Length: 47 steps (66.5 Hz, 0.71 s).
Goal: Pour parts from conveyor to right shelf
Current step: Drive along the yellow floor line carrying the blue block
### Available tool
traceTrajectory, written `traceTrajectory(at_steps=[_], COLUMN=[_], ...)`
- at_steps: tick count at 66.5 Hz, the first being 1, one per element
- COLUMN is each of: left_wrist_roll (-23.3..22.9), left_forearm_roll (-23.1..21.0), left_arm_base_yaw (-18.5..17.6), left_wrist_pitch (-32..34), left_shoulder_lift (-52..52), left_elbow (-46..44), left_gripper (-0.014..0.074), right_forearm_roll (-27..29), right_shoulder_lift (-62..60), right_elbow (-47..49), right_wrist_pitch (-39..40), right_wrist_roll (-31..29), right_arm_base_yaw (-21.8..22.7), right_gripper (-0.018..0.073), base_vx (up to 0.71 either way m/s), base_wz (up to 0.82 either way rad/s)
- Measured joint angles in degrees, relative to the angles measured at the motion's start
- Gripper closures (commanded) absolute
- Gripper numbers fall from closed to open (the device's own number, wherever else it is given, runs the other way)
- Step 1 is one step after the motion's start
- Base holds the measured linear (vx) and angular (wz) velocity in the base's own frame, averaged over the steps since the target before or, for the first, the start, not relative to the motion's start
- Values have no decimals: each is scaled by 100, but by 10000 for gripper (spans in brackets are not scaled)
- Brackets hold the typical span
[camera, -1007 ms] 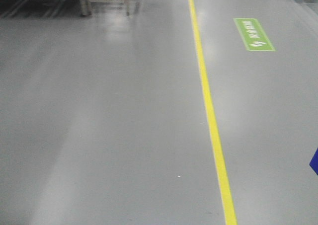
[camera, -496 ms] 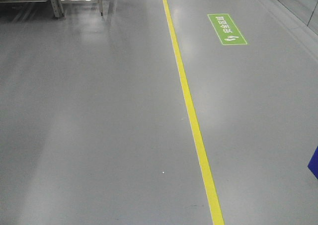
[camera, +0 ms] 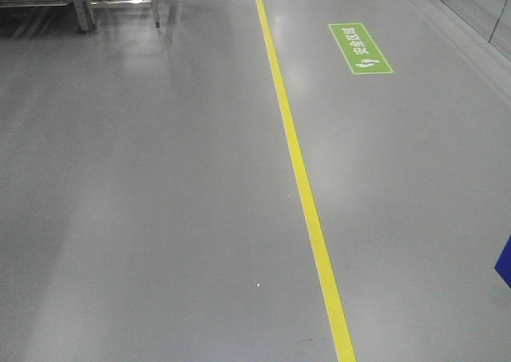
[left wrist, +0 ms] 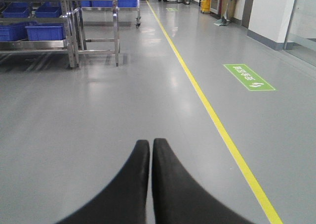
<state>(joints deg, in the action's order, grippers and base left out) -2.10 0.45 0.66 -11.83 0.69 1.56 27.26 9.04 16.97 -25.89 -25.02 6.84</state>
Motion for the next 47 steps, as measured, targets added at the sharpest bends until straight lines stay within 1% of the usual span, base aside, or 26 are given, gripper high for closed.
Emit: traceTrajectory(at_steps=[26,47], left_wrist_roll=[0,0], left_forearm_roll=[0,0], left_arm_base_yaw=[0,0], left_wrist_pitch=[0,0], left_shoulder_lift=[0,0], left_elbow=[0,0], left_gripper=[603,603], right_forearm_roll=[0,0], right_shoulder_lift=[0,0], right_elbow=[0,0], right_wrist_pitch=[-1,-6], right_wrist_roll=[0,0], right_arm_base_yaw=[0,0], right_gripper=[564,564], base_vx=[13,24], base_wz=[-10,-1])
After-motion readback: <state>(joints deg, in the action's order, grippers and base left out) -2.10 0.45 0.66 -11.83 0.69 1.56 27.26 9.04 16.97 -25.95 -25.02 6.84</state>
